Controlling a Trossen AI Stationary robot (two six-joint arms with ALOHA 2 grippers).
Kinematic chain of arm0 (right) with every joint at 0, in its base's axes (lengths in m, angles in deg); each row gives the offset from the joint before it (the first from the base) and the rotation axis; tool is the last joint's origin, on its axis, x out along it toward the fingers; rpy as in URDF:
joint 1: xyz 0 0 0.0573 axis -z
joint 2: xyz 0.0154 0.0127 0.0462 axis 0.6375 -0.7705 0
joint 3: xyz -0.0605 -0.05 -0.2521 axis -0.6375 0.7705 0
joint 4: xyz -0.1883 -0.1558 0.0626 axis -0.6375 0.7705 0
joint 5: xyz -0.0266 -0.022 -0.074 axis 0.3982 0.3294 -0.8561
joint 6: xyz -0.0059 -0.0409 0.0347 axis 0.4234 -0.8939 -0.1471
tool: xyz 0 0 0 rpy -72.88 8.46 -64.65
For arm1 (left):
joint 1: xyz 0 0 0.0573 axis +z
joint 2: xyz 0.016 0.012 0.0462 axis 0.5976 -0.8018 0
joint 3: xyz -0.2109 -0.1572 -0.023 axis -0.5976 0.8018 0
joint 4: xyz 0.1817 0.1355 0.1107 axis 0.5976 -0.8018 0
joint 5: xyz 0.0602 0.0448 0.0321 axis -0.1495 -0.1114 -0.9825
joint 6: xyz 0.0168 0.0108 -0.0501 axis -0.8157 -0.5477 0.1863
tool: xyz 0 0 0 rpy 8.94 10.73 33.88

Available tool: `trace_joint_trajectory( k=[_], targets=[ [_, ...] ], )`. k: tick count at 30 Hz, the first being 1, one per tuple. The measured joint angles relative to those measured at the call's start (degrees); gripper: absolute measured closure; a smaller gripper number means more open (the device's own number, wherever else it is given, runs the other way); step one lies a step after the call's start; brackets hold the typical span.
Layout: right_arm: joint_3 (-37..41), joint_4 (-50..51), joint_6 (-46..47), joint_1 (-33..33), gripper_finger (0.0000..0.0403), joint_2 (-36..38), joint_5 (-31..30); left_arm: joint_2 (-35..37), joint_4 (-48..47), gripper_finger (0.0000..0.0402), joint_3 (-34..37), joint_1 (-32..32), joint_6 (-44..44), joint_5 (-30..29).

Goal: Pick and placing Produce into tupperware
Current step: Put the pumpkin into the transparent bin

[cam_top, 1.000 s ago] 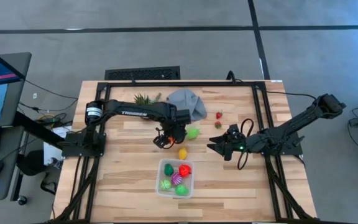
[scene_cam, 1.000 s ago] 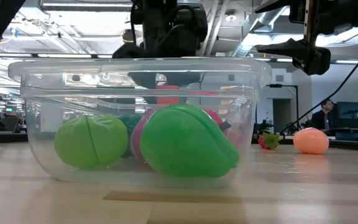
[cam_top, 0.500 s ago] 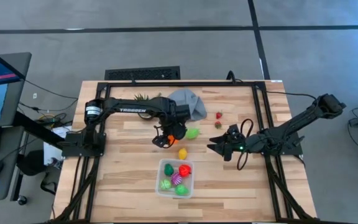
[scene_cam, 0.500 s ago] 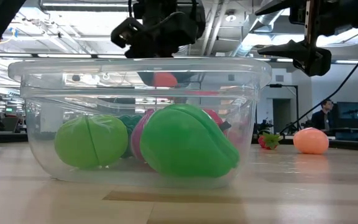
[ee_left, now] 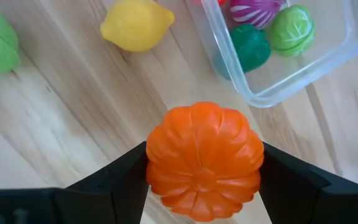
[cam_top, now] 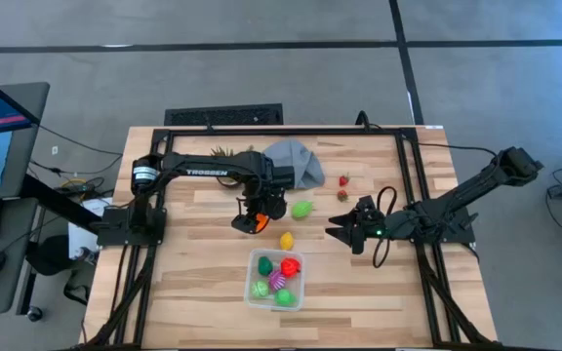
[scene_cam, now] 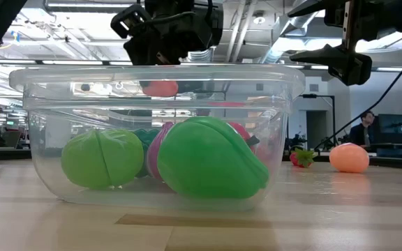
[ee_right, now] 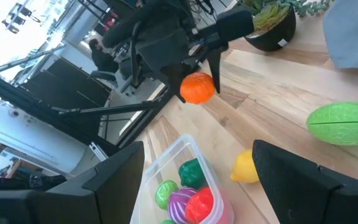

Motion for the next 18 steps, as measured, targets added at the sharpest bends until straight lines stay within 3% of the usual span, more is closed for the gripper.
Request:
trace_joint_trajectory(
  k=[9,18],
  targets=[
    [0.0,0.2,0.0,-0.1,0.0081,0.0,0.9,5.9,4.0,0.016,0.0,0.6,3.6,-0.6],
    [0.0,0.1,0.0,0.0,0.0081,0.0,1.6,15.1,10.0,0.016,0.0,1.8,10.2,-4.9]
  ],
)
